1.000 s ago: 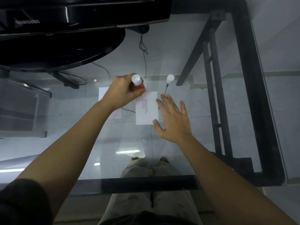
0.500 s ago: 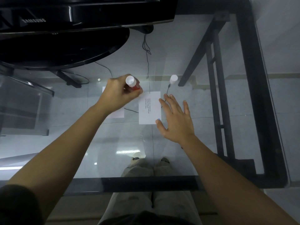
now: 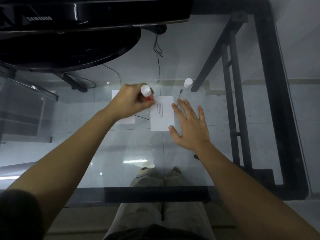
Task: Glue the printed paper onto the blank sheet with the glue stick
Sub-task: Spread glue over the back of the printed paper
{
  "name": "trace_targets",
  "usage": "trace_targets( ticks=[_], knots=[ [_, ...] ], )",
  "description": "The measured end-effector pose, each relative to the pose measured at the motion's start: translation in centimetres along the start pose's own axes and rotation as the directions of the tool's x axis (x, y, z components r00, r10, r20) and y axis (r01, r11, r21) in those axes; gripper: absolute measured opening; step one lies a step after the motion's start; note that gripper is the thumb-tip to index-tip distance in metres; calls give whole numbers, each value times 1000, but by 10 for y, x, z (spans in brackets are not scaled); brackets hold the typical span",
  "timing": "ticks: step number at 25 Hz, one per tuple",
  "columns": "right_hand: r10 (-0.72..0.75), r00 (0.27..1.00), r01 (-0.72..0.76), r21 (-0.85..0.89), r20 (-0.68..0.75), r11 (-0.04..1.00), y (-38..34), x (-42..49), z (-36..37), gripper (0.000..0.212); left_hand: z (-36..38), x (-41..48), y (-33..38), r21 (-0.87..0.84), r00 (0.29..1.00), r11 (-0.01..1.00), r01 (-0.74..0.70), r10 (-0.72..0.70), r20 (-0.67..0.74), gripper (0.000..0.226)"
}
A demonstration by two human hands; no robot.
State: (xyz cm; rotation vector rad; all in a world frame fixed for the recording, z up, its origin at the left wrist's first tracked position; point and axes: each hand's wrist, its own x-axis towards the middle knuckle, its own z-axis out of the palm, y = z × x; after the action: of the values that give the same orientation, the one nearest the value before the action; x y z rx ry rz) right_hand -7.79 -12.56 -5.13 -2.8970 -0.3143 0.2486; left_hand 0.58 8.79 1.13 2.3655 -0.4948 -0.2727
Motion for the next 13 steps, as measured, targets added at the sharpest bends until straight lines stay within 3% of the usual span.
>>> trace_targets(
  ticks=[3,8,13],
  knots=[
    [-2,1000,1,9,8,1000,0,-1,-1,72,-7,5,-1,-27,995,998,48,-50,-87,21],
    [9,1000,-9,-39,7,999,-1,0,1,71,6,-50,4,-112,995,993,35,-24,95,22],
    [16,1000,-16,-65,3,998,-1,1,4,71,10,-56,4,-127,994,991,32,-18,111,24]
  ],
)
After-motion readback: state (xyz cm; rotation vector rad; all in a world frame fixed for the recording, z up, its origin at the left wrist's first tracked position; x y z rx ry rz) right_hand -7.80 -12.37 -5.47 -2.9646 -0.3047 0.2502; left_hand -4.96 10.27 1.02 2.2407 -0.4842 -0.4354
